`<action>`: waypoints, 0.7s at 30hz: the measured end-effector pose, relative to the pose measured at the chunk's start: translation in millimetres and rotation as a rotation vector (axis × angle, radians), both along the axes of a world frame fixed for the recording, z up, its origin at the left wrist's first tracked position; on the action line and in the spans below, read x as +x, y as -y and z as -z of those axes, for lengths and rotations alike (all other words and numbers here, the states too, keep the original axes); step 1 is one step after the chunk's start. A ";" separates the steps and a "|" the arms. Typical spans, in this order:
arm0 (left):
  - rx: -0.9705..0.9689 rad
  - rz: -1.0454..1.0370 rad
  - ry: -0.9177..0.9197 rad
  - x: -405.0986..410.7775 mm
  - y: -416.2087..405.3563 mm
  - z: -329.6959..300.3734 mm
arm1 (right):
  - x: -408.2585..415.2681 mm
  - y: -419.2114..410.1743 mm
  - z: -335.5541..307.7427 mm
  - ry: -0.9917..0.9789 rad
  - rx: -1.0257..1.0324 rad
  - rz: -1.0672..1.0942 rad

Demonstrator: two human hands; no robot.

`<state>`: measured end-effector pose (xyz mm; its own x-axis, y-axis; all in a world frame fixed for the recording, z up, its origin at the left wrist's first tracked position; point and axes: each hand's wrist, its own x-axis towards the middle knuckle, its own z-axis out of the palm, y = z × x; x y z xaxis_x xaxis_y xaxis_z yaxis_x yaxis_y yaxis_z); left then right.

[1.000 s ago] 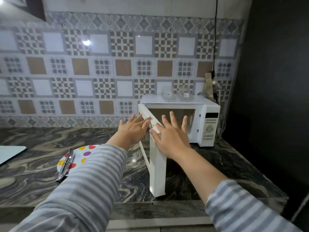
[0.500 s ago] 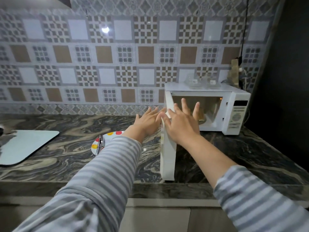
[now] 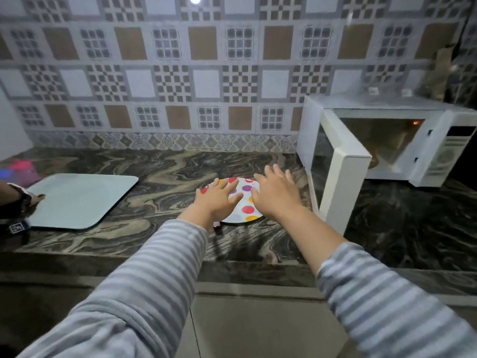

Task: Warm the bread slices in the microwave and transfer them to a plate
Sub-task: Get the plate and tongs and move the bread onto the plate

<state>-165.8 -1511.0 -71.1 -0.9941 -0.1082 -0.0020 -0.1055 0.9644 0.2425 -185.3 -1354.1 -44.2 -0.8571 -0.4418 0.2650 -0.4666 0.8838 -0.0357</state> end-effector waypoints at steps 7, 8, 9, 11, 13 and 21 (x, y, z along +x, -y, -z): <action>0.140 -0.111 0.094 -23.3 63.3 55.6 | -53.0 31.7 63.7 0.185 0.066 0.037; 0.162 -0.121 0.103 -27.6 69.7 62.3 | -62.7 33.0 72.3 0.210 0.064 0.044; 0.189 -0.132 0.111 -31.4 75.1 68.5 | -72.6 34.1 81.1 0.238 0.059 0.055; 0.246 -0.158 0.119 -39.3 84.8 80.1 | -91.4 35.0 98.2 0.313 0.037 0.086; 0.258 -0.189 0.118 -49.1 93.6 91.8 | -107.9 34.1 114.6 0.373 0.011 0.127; 0.137 -0.281 -0.003 -75.8 97.6 126.2 | -140.3 28.1 153.7 0.396 -0.143 0.239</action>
